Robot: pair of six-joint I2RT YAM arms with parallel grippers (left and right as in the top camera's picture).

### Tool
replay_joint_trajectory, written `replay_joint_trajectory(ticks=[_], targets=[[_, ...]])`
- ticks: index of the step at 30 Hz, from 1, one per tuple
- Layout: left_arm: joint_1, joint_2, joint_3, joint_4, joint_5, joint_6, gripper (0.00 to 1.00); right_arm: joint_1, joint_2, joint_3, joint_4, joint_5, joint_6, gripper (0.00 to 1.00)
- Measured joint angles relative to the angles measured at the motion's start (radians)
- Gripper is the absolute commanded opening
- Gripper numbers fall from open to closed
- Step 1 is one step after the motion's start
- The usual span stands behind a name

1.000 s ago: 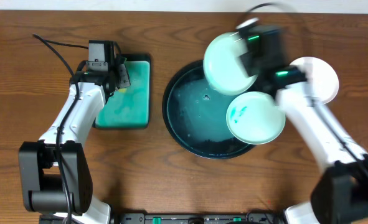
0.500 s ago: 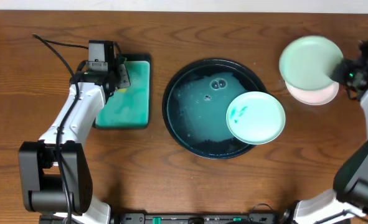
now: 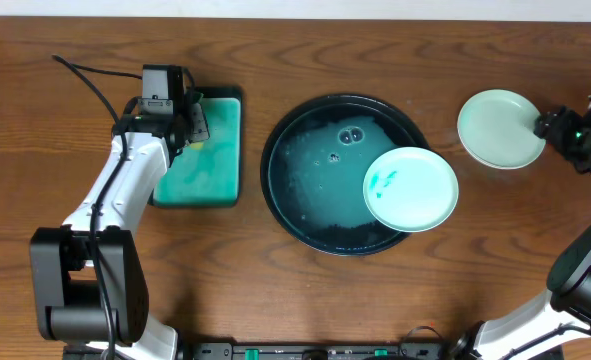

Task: Clean dirty plates on tray and stack at the side
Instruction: 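Lift the mint plate with the right gripper and stack it on the white plate, then reach the right gripper to the remaining mint plate and grip its rim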

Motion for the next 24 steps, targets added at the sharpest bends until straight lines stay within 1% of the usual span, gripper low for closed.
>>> replay_joint_trajectory(ticks=[2, 3, 7, 13, 16, 17, 18, 24], targets=[[0.0, 0.0, 0.0, 0.0, 0.0, 0.0, 0.07, 0.008, -0.005, 0.0, -0.034, -0.061, -0.005, 0.63], [0.0, 0.0, 0.0, 0.0, 0.0, 0.0, 0.07, 0.017, -0.011, 0.0, -0.072, -0.092, -0.011, 0.63], [0.0, 0.0, 0.0, 0.0, 0.0, 0.0, 0.07, 0.079, -0.055, 0.0, -0.254, -0.133, -0.054, 0.73], [0.0, 0.0, 0.0, 0.0, 0.0, 0.0, 0.07, 0.208, -0.105, 0.001, -0.527, -0.049, -0.089, 0.71], [0.0, 0.0, 0.0, 0.0, 0.0, 0.0, 0.07, 0.259, -0.105, -0.002, -0.589, 0.0, -0.093, 0.77], [0.0, 0.0, 0.0, 0.0, 0.0, 0.0, 0.07, 0.275, -0.105, -0.003, -0.604, 0.011, -0.094, 0.9], [0.0, 0.0, 0.0, 0.0, 0.0, 0.0, 0.07, 0.296, -0.105, -0.009, -0.616, 0.02, -0.093, 0.99], [0.0, 0.0, 0.0, 0.001, 0.0, 0.0, 0.07, 0.375, -0.105, -0.076, -0.626, 0.05, -0.101, 0.99]])
